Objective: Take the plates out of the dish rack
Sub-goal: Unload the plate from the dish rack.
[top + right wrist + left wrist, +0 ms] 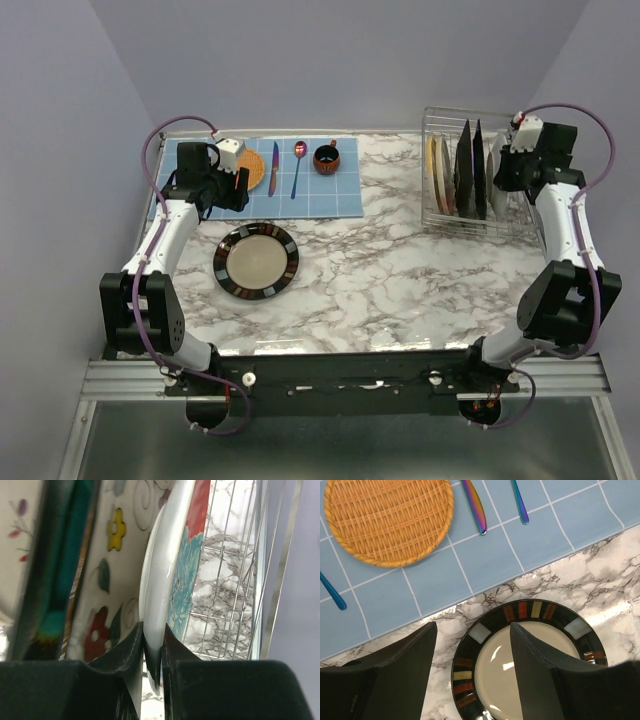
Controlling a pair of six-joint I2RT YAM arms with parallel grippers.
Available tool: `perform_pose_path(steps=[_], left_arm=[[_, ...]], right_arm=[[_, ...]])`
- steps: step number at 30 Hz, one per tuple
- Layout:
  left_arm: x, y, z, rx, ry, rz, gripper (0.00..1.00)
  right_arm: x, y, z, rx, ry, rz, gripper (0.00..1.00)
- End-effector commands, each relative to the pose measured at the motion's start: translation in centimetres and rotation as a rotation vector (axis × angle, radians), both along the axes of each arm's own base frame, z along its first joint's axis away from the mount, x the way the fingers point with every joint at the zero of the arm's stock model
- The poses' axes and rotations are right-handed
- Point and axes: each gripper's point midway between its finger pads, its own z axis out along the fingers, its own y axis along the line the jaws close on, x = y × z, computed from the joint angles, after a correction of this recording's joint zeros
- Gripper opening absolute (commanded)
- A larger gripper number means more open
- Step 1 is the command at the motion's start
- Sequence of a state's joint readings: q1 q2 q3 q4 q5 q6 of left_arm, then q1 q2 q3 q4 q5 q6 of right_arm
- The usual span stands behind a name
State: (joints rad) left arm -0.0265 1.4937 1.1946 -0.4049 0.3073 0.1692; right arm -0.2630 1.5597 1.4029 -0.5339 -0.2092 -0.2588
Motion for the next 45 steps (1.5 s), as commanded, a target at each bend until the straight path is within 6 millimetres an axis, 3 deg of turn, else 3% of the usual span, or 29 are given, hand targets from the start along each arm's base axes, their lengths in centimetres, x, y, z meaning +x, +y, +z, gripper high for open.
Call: perform_pose_path(steps=[1,6,18,25,36,40,45], left_arm=[[-0.2,-0.4,0.2,-0.02,-0.007,-0.019,0.69],[-0.4,-0.5,0.1,-0.025,-0.004,-0.025,0.69],[-0.8,-0.5,0.1,-0.025,-0.005,-0.029,0.69],[-0.5,-0.9,-0.2,-0.046,0.009,-0.032,0.69],[0.6,-0.8,-0.5,-0.045,0.021,-0.023,0.69],[1.2,-0.8,-0.8,-0.044,0.03,-0.016,0.68],[2.2,-0.9,-0.9,-0.056,0.037,-0.007,0.68]], right_arm=[[-0.3,-0.6,11.5,-0.17,-0.263,0.045,0.01],[-1.3,-0.9,14.0,-0.228,-0.3,0.044,0.01],[-3.1,0.4,19.1,-0.234,-0.361,0.089,0.01],[-3.7,1.4,19.3,-0.31,-0.321,0.171,0.01],[-4.8,4.7,16.7,-0.464,-0.254,0.368,0.01],[-5.1,6.1,17.3,-0.57,-0.295,0.424,0.01],[-5.7,6.5,20.0,-0.668,-0.374,0.408,0.01]])
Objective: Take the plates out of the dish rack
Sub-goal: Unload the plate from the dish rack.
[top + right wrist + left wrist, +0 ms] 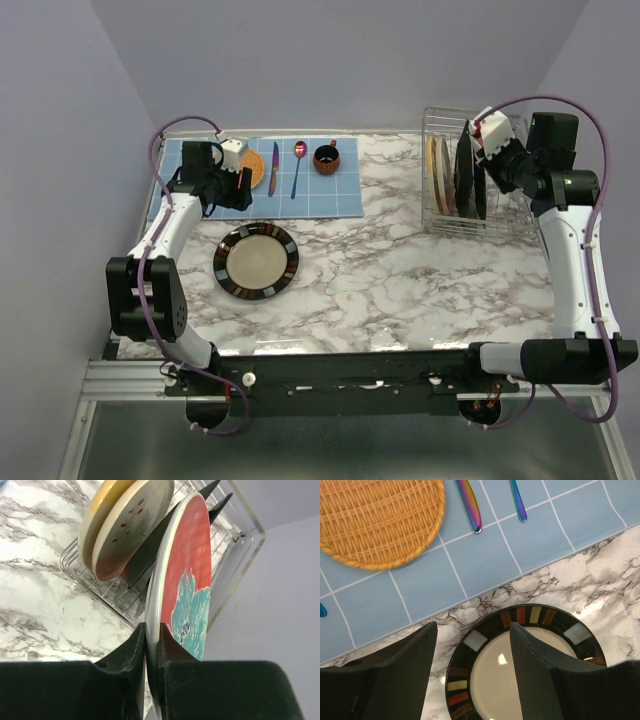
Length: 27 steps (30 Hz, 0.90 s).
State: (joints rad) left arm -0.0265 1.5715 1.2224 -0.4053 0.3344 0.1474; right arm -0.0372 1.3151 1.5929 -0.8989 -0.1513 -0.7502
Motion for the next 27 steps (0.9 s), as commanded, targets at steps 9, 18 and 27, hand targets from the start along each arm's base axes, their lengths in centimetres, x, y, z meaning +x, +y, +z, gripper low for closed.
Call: perform_pose_path(steps=[9,18,27], left_arm=[[2.7,-0.5,0.7,-0.033,-0.006,-0.005,0.67],[1.1,-4.2,1.6,-0.131,0.115,-0.27,0.68],[-0.4,-5.9,4.0,-0.183,0.169,-0.433,0.68]], right_arm=[[-0.4,0.4,11.0,-0.305,-0.413,0.042,0.01],[-2.5,5.5,9.9,-0.624,-0.599,0.222,0.01],[-5.0,11.4,5.4,-0.817,-0.727,0.431,0.01]])
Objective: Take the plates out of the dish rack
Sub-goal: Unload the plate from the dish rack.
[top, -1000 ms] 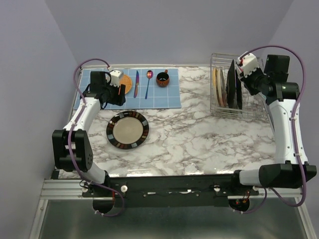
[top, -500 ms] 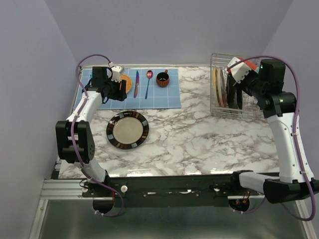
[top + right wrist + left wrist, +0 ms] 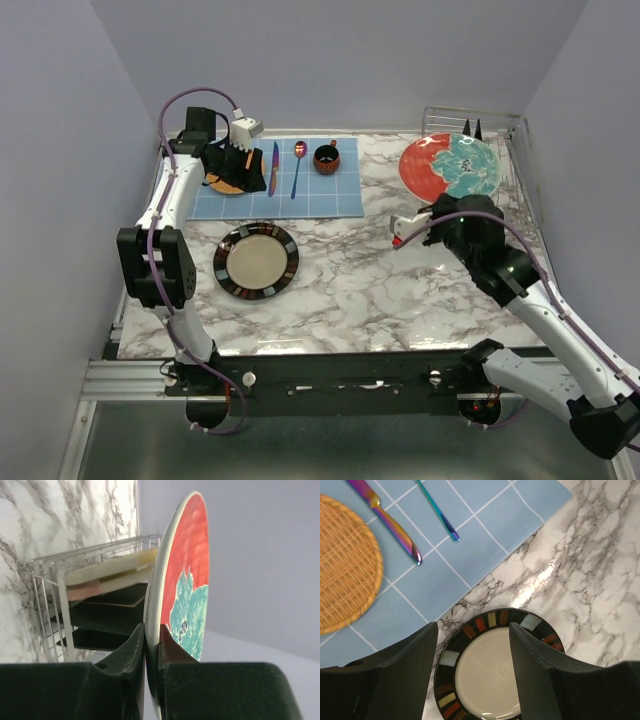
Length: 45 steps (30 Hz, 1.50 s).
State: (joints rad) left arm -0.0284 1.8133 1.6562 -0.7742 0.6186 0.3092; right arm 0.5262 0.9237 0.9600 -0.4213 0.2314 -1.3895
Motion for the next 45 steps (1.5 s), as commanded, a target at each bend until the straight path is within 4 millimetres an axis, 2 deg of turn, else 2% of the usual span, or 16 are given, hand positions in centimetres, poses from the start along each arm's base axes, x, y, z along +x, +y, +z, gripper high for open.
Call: perform_pose_path(steps=[1,3,5,6,7,8,15,19,22,26,36,40,44,45], left_arm=[[-2.3,-1.9,0.6,-0.073,0.088,-0.139,0.68],[-2.4,-2.0,1.1,-0.081,0.086,-0.151,0.68],[-2.6,-2.5,1.3,-0.112,0.094,-0.173,0.68],[-2.5,-2.7,1.8,-0.124,0.088,-0.183,0.68],[-2.9,-3.2,1.9,-0.157,0.109,-0.203,0.68],[-3.0,-3.4,1.9,-0.171,0.118,-0.212,0.68],[-3.5,-4.4,3.0,-0.234,0.153,-0.264,0.68],[-3.9,-4.2,3.3,-0.222,0.148,-0.271,0.68],[-4.5,-4.0,3.3,-0.206,0.146,-0.28,0.68],[-5.2,-4.1,3.4,-0.215,0.15,-0.287,0.68],[-5.8,-5.0,4.2,-0.292,0.181,-0.336,0.68],[-6.4,-4.7,3.0,-0.27,0.193,-0.337,0.68],[-7.4,-4.6,2.3,-0.266,0.201,-0.349,0.68],[-7.5,-4.6,2.1,-0.263,0.203,-0.353,0.68]], right_arm=[[-1.3,1.8,7.7,-0.044,-0.382,0.058,0.01],[-1.7,2.8,6.3,-0.06,-0.376,0.093,0.01],[-2.7,3.9,5.9,-0.054,-0.388,0.14,0.01],[-3.0,4.5,4.6,-0.071,-0.378,0.165,0.01],[-3.6,5.5,4.1,-0.078,-0.382,0.205,0.01],[-4.1,5.9,4.9,-0.061,-0.437,0.228,0.01],[-6.4,10.3,2.4,-0.017,-0.388,0.369,0.01],[-7.7,12.9,1.0,0.026,-0.352,0.474,0.01],[-8.1,14.4,-0.1,0.042,-0.331,0.53,0.01],[-8.5,16.0,-0.6,0.088,-0.319,0.572,0.01],[-10.9,20.0,-5.1,0.099,-0.229,0.696,0.01],[-11.5,21.6,-6.1,0.103,-0.202,0.737,0.01],[-11.3,23.0,-5.5,0.154,-0.181,0.736,0.01],[-11.1,23.3,-4.7,0.174,-0.187,0.731,0.01]])
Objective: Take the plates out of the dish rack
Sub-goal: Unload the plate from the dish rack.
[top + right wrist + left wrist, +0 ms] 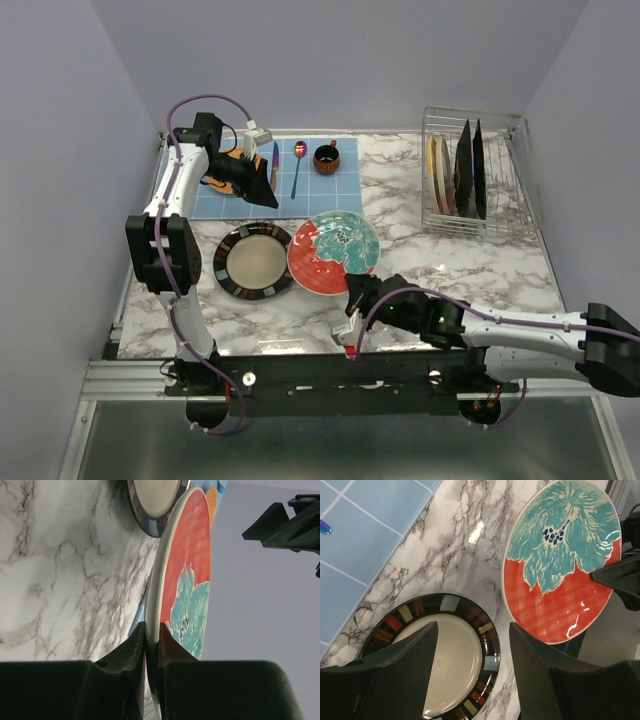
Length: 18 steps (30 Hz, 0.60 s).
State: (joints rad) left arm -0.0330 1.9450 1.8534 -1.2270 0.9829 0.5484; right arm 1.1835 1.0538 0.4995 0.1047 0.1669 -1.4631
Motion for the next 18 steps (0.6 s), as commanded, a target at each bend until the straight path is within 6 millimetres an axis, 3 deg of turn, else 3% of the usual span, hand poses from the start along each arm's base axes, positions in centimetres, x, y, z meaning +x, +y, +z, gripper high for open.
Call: perform_pose_path(steps=[1,8,18], left_arm=[[-1.9,0.0,0.0,-0.011,-0.014,-0.043,0.68],[-2.5,0.9,-1.0,0.0,-0.002,-0.034,0.68],[-2.5,1.9,-2.1,-0.013,0.011,-0.02,0.68]], right_arm=[[1.2,3.4,9.6,0.32,-0.091,-0.014,0.01],[2.2,5.3,11.1,0.357,-0.063,-0.043,0.01],[2.2,7.0,9.3,0.348,-0.071,0.006,0.01]])
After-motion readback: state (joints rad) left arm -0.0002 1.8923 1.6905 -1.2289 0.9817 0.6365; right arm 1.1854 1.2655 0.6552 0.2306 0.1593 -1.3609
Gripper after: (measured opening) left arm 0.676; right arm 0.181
